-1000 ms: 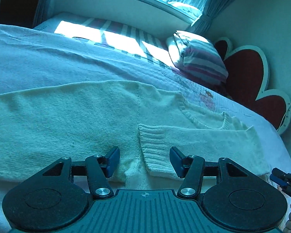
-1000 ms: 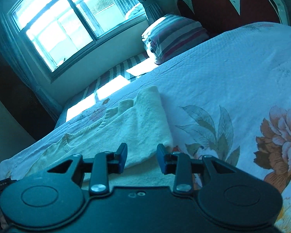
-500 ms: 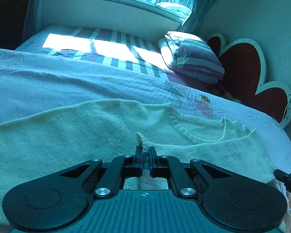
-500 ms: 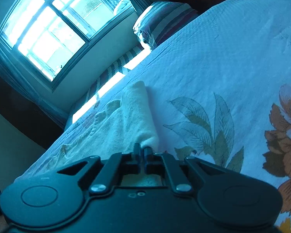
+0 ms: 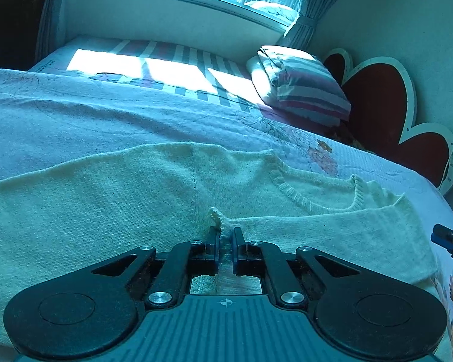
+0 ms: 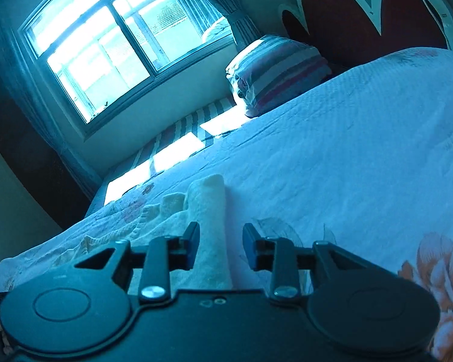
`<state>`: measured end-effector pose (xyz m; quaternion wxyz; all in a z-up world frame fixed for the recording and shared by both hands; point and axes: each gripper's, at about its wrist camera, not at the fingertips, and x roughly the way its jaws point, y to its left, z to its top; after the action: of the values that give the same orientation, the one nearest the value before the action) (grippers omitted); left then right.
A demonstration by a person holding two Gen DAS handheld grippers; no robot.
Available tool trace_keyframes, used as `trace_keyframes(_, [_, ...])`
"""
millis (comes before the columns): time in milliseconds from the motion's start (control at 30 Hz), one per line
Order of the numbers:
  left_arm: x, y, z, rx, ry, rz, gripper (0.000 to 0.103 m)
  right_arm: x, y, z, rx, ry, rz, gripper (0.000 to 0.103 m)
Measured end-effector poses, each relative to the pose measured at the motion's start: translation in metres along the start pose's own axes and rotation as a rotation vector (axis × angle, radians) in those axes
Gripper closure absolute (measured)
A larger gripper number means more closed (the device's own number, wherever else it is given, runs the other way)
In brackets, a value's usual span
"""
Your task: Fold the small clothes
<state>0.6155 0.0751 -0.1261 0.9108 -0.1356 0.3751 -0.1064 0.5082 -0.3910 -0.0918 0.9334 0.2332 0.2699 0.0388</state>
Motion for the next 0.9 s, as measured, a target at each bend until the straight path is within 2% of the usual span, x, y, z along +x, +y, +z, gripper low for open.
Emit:
trace_keyframes(167, [0.003,0.003,-0.001,-0.021,0.0,-0.009,0.097,0.053,-0.006,0.031,-0.021,0.078,0.048,0.071])
trace_keyframes(300, [0.002,0.006,-0.003,-0.038,-0.006,-0.023,0.098,0.086,-0.013,0.042,0.029,0.155,0.113,0.07])
trace_keyframes(333, [0.001,0.005,-0.003,-0.032,-0.007,-0.023,0.098,0.093,-0.013,0.042,0.035,0.174,0.131,0.072])
trace_keyframes(367, [0.0,0.006,-0.004,-0.031,-0.01,-0.025,0.098,0.095,-0.012,0.041,0.028,0.181,0.145,0.091])
trace_keyframes(400, [-0.002,0.006,-0.004,-0.034,-0.019,-0.026,0.098,0.096,-0.011,0.042,0.005,0.179,0.128,0.093])
trace_keyframes(433, [-0.005,0.006,-0.004,-0.03,-0.035,-0.028,0.098,0.096,-0.009,0.044,-0.006,0.168,0.086,0.093])
trace_keyframes(500, [-0.001,0.003,-0.006,-0.003,-0.022,-0.004,0.098,0.082,-0.01,0.043,0.003,0.117,0.078,0.093])
trace_keyframes(567, [0.003,0.004,-0.007,-0.015,-0.017,0.0,0.098,0.088,-0.008,0.034,-0.059,0.137,0.013,0.093])
trace_keyframes(633, [0.001,0.005,-0.005,-0.03,-0.018,-0.003,0.098,0.089,-0.014,0.032,-0.021,0.14,0.024,0.094])
trace_keyframes(733, [-0.007,0.001,-0.004,0.001,-0.037,0.0,0.097,0.073,-0.013,0.038,-0.011,0.101,0.005,0.078])
trace_keyframes(800, [-0.009,0.0,-0.005,0.02,-0.029,0.025,0.097,0.053,-0.01,0.04,-0.043,0.061,0.021,0.076])
trace_keyframes(900, [-0.003,0.001,-0.01,0.031,-0.019,0.038,0.097,0.026,-0.006,0.031,-0.081,0.055,0.047,0.076])
